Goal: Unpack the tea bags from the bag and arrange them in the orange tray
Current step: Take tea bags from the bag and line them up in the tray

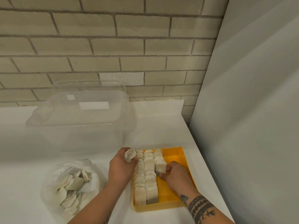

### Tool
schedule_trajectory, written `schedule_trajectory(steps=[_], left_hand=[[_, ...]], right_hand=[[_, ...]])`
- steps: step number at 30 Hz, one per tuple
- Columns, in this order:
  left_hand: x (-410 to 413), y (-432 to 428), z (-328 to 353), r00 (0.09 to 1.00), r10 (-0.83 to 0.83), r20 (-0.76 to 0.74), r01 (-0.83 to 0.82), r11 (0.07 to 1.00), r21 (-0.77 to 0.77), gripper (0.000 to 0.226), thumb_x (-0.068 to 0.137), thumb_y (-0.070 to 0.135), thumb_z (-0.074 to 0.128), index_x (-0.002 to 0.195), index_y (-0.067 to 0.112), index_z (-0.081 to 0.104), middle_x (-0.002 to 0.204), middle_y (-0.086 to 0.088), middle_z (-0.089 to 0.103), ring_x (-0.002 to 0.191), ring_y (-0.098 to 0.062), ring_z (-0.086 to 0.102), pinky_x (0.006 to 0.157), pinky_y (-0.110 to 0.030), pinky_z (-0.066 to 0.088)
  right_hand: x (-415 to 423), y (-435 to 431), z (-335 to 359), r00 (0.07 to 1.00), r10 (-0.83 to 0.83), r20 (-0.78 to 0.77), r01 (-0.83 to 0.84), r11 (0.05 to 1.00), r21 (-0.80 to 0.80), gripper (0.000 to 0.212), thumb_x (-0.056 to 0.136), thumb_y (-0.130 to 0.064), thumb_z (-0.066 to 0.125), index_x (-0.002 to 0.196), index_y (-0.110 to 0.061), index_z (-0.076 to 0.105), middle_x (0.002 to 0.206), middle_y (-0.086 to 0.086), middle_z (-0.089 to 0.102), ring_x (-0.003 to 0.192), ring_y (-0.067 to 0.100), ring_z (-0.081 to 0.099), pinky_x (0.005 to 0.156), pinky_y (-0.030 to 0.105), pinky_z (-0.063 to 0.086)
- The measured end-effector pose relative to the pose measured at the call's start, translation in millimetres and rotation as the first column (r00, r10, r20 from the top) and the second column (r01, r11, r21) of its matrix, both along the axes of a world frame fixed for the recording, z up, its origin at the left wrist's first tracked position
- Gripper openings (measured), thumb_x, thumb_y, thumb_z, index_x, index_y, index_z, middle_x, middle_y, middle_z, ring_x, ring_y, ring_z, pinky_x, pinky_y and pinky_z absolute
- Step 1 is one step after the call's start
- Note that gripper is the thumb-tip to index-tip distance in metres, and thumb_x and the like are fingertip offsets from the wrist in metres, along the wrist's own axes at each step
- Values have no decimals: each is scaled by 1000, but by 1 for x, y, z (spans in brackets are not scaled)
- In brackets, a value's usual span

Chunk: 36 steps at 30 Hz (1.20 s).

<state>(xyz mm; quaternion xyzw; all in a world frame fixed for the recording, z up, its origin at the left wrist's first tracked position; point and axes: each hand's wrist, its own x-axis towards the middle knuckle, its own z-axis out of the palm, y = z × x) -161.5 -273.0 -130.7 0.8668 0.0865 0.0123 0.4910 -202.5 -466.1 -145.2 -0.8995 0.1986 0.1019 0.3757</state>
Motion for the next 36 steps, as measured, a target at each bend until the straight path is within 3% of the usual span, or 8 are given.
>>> schedule_trajectory(steps=[10,13,16,20,27,29,33,36], left_hand=[[0,1,1,1000,1,-6,-1,1000,14,26,85,21,77,102,32,60,83,22,60,78,-4,56,63,-11,38],[0,1,2,1000,22,-18,-22,999,-24,24,85,30,77,102,35,61,90,16,67,81,-18,66,71,-27,52],[-1,-1,9,999,51,-5,-51,986,-156,12,91,42,67,101,36,64,93,10,72,85,-18,70,73,-41,60],[-8,-7,29,999,-22,-42,-2,868,-497,14,102,29,54,107,22,66,90,-5,76,72,-16,68,57,-32,51],[-22,-23,45,964,-264,-36,181,748,-638,18,105,24,51,118,14,58,93,-15,74,77,-24,71,56,-32,50],[-24,-26,44,951,-308,-22,226,744,-629,19,105,24,51,120,14,58,95,-15,74,79,-26,71,56,-35,50],[-28,-24,42,948,-319,-20,248,772,-586,18,106,24,50,119,17,60,98,-13,74,82,-28,73,61,-36,53],[-30,-22,40,962,-272,-26,211,798,-565,18,106,23,48,115,20,64,98,-7,76,82,-25,73,63,-32,54]], right_hand=[[6,6,3,999,-3,34,3,1000,4,30,88,-37,75,108,-25,56,87,-15,52,71,-4,46,54,13,35],[5,6,4,999,5,44,-5,1000,3,35,87,-39,75,113,-23,57,92,-13,54,72,-2,46,54,12,34],[4,4,10,999,2,45,-3,1000,26,38,87,-39,76,115,-25,55,98,-12,58,78,4,52,55,13,36],[3,3,28,988,-6,151,-5,997,71,28,94,-34,67,117,-30,50,92,-17,58,76,-2,55,57,12,40],[3,22,77,916,10,400,-158,927,339,14,96,-36,64,101,-24,69,95,-11,69,77,-8,65,66,8,48],[2,23,85,913,42,407,-177,938,299,18,98,-31,62,89,-17,70,86,-7,68,66,-6,64,59,13,49],[3,14,85,911,-1,413,-104,967,232,22,98,-36,59,87,-19,68,83,-1,70,78,14,65,75,36,56],[2,3,85,906,-18,422,-90,968,233,18,100,-35,57,88,-24,64,82,-5,70,76,12,68,76,36,59]])
